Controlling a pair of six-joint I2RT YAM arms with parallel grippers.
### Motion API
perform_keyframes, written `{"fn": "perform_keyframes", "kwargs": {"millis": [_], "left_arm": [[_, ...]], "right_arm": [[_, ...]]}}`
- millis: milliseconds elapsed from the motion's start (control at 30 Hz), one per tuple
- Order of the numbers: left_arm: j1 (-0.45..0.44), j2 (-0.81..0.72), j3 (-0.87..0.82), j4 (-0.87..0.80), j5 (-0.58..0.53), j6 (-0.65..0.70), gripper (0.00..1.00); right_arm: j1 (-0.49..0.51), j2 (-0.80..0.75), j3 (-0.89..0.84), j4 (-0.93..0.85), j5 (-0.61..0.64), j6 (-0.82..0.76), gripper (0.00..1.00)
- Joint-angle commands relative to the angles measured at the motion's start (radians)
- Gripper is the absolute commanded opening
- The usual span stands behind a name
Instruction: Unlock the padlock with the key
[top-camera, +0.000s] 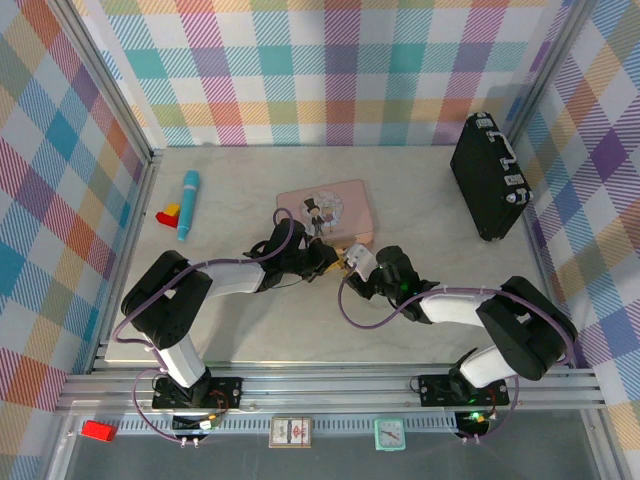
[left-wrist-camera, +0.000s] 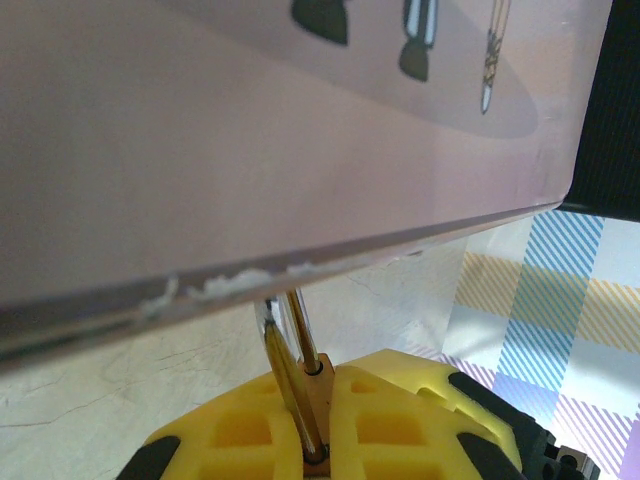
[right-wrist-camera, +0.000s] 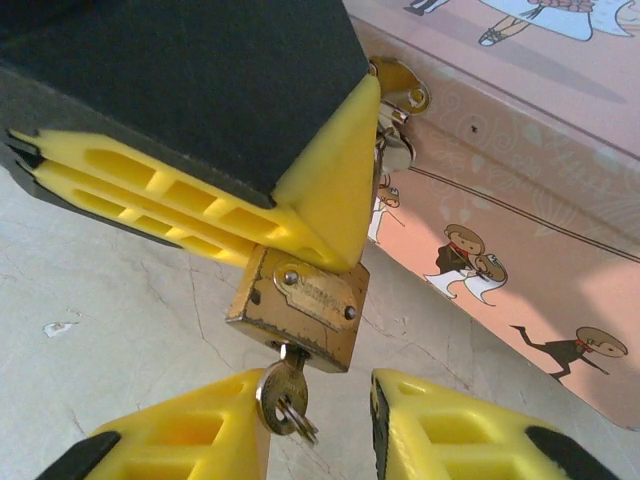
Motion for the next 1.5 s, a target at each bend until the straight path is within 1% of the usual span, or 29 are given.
{"fn": "perform_keyframes", "kwargs": {"millis": [0,133,333,600,700,833,900,1033,1167,1267,1467], "left_arm": [[0.006,-0.013,0.002,-0.042,0.010,-0.048,0.00],[0.003,-0.012,0.006,-0.042,0.009,-0.049,0.00],[-0.002,-0.014,0.008,-0.052,0.008,-0.044,0.00],[-0.020,0.005,0.018,-0.041,0.007,-0.054,0.00],[-0.025,0.010,0.024,-0.039,0.005,-0.056,0.00],[-0.026,0.018,0.032,-0.039,0.008,-0.055,0.00],[-0.025,0.021,0.035,-0.039,0.008,-0.054,0.00],[-0.025,0.028,0.038,-0.039,0.005,-0.053,0.00],[-0.025,0.036,0.040,-0.041,-0.004,-0.048,0.00],[-0.025,0.049,0.042,-0.039,-0.006,-0.049,0.00],[-0.025,0.064,0.050,-0.038,-0.006,-0.047,0.00]], "right_arm": [[0.009,-0.012,0.026,0.010,0.010,-0.022,0.33],[0.014,-0.006,0.030,0.005,0.019,-0.023,0.35],[0.020,0.001,0.035,0.000,0.016,-0.021,0.33],[0.023,0.016,0.052,-0.018,-0.004,0.019,0.23],[0.024,0.016,0.057,-0.031,-0.012,0.057,0.18],[0.024,-0.009,0.057,-0.037,-0.044,0.168,0.15],[0.023,-0.017,0.071,-0.066,-0.063,0.265,0.14],[0.023,-0.016,0.123,-0.183,-0.134,0.442,0.12],[0.021,-0.007,0.128,-0.210,-0.200,0.617,0.10],[0.016,0.013,0.104,-0.173,-0.255,0.743,0.09],[-0.001,0.056,0.043,-0.038,-0.297,0.920,0.06]]}}
